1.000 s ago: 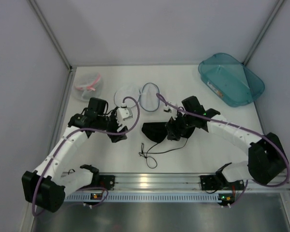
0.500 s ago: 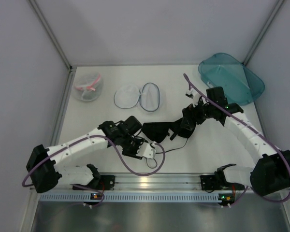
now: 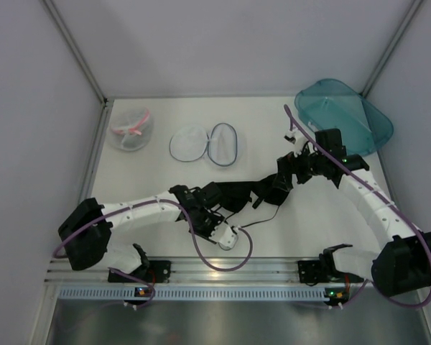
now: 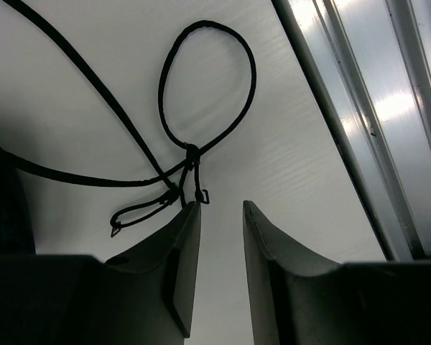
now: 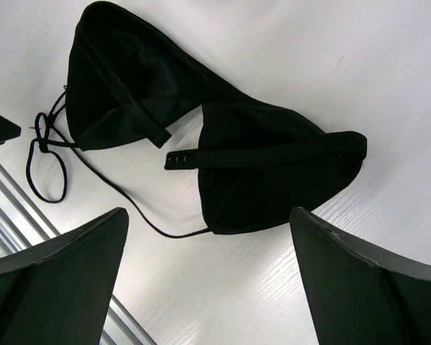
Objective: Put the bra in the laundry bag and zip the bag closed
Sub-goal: Adjust the bra at the center of the board.
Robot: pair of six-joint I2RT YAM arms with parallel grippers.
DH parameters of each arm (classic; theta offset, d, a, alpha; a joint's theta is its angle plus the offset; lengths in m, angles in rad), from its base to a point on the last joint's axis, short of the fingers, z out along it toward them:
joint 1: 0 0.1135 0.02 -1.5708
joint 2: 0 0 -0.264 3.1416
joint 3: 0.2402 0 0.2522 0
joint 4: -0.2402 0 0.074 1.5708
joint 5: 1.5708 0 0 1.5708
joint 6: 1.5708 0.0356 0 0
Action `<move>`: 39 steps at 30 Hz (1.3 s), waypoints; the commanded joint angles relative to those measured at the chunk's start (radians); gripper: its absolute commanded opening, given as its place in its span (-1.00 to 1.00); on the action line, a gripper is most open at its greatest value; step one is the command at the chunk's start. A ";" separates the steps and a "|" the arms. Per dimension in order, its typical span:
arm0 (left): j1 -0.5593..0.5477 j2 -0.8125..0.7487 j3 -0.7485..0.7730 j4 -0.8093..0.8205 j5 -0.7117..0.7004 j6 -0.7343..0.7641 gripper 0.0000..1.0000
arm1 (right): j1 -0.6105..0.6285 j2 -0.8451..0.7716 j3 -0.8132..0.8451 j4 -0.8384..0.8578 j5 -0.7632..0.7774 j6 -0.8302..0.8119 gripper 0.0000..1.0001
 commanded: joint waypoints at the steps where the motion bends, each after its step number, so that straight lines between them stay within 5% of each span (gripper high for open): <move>1: -0.003 0.025 -0.006 0.075 0.003 0.045 -0.28 | -0.013 -0.024 0.014 0.010 -0.018 0.017 0.90; 16: -0.005 0.120 -0.053 0.143 -0.006 0.048 -0.31 | -0.027 -0.016 0.004 -0.002 -0.019 -0.010 0.91; 20: -0.006 0.085 -0.087 0.141 -0.009 0.040 -0.44 | -0.034 -0.012 -0.001 -0.002 -0.021 -0.015 0.91; 26: -0.026 0.042 -0.124 0.140 -0.014 0.003 -1.00 | -0.036 -0.001 -0.001 0.011 -0.025 -0.006 0.91; 39: -0.043 -0.161 0.091 -0.055 0.027 -0.101 -1.00 | -0.036 -0.008 0.021 0.004 -0.028 -0.007 0.92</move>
